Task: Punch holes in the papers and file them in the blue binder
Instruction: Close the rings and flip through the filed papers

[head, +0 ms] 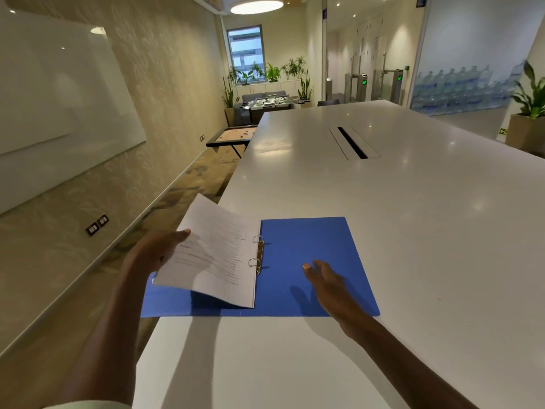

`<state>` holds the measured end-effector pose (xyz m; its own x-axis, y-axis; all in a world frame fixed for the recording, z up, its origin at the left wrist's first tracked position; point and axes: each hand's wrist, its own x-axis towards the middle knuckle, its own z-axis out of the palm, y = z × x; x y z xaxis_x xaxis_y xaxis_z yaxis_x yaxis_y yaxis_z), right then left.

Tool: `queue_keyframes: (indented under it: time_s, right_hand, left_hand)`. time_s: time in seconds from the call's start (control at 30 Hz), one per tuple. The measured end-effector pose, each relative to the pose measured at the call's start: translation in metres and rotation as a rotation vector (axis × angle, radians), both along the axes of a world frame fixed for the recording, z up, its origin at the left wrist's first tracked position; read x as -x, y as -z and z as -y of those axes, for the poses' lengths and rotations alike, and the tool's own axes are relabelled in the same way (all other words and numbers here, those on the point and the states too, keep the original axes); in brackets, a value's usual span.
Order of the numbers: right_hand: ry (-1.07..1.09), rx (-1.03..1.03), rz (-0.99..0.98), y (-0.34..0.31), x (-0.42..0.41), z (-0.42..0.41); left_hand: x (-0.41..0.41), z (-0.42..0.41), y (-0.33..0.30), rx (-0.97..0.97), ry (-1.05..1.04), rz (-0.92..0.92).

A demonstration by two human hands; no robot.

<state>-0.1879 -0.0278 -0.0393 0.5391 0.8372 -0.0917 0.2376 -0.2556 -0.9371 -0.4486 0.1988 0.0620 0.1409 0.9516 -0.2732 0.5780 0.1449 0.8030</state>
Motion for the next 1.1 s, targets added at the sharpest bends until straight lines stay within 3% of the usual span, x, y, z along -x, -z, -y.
queue_keyframes:
  time_s: [0.13,0.3,0.57,0.73,0.83,0.87,1.0,1.1]
  right_hand:
    - [0.002,-0.005,-0.003,0.0,0.001,0.0]
    - [0.007,-0.007,-0.029,-0.004,0.002,0.0]
    - [0.032,-0.02,-0.246,-0.007,-0.005,0.008]
    - [0.085,-0.076,-0.426,-0.016,-0.012,0.015]
    - [0.083,-0.063,-0.472,-0.018,-0.013,0.015]
    - [0.09,-0.054,-0.499,-0.015,-0.016,0.013]
    - [0.11,-0.093,-0.567,-0.016,-0.027,0.014]
    - [0.187,0.024,-0.363,-0.021,-0.041,0.017]
  left_hand:
    - [-0.028,0.023,-0.04,-0.146,0.071,0.14]
    - [-0.082,0.052,-0.072,-0.306,0.293,0.051]
    - [-0.169,0.087,-0.047,-0.165,0.475,-0.005]
    - [-0.195,0.102,-0.002,-0.123,0.477,-0.04]
    - [-0.198,0.106,0.02,-0.023,0.448,0.058]
    - [-0.197,0.106,0.025,-0.069,0.419,0.049]
    - [-0.182,0.1,0.034,-0.472,0.218,-0.262]
    - [-0.17,0.096,0.042,-0.493,0.187,-0.399]
